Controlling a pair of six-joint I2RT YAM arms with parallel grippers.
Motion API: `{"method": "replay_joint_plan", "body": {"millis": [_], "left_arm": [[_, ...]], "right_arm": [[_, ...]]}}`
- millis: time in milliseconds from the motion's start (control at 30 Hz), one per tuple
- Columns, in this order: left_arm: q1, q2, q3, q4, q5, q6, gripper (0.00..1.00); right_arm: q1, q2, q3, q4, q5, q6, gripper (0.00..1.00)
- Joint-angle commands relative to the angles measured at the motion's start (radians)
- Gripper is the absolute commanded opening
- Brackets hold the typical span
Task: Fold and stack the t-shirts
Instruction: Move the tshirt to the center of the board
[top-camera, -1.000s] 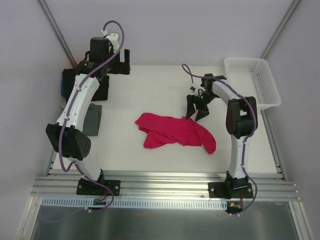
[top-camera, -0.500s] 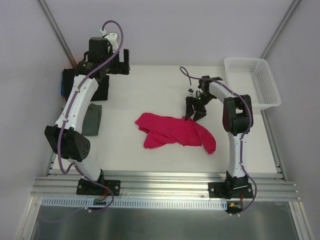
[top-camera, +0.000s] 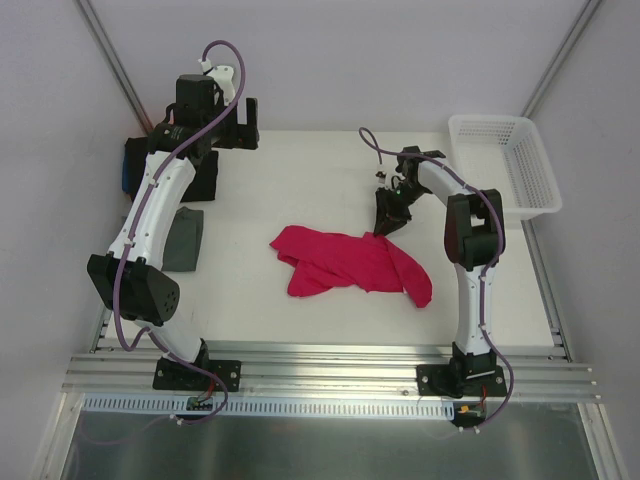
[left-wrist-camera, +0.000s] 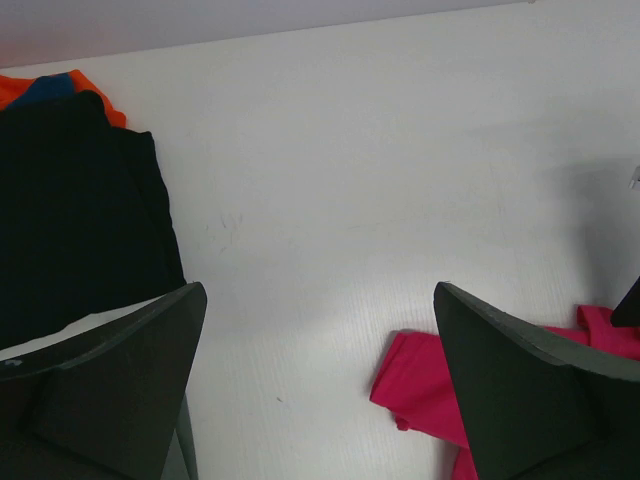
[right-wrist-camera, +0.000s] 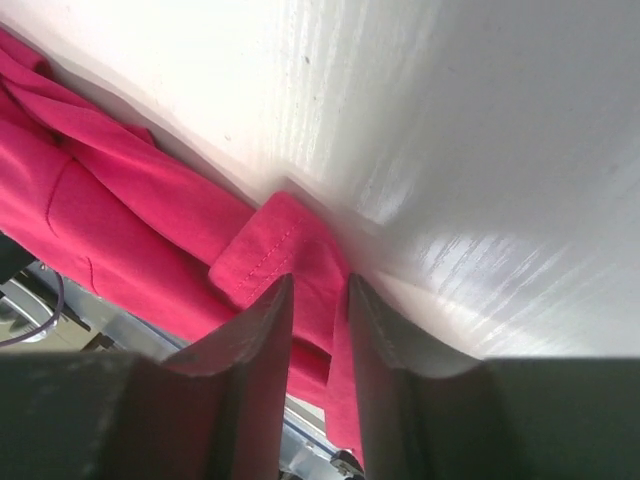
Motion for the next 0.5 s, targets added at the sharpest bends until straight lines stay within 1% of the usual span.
{"method": "replay_joint_plan", "body": {"millis": [0,67,100,167,200,233,467], "left_arm": [[0.001,-0.016,0.013,0.01,0.007,-0.005,0.99],[0.001,-0.019,0.009,0.008,0.013,-0.01,0.99],[0.001,-0.021,0.006,0.008,0.015,-0.011,0.99],[0.001,-0.03,-0.005,0.008,0.013,-0.013,0.99],[0.001,-0.033,-0.008,0.008,0.015,-0.014,0.99],[0.001,-0.041,-0.013,0.008,0.017,-0.016,0.99],[0.001,-0.068,-0.046,0.008,0.018,-0.019,0.99]], "right_arm": [[0.004,-0.019,0.049,0.0,0.003,-0.009,0.26],[0.004,-0.022,0.05,0.001,0.009,-0.012,0.21],[0.004,-0.03,0.049,0.001,0.017,-0.013,0.14],[0.002,-0.034,0.05,0.001,0.022,-0.018,0.08],[0.002,-0.038,0.052,0.003,0.025,-0.02,0.03],[0.001,-0.044,0.053,0.003,0.029,-0.021,0.01],[-0.007,-0.102,0.064,0.001,0.058,-0.041,0.01]]}}
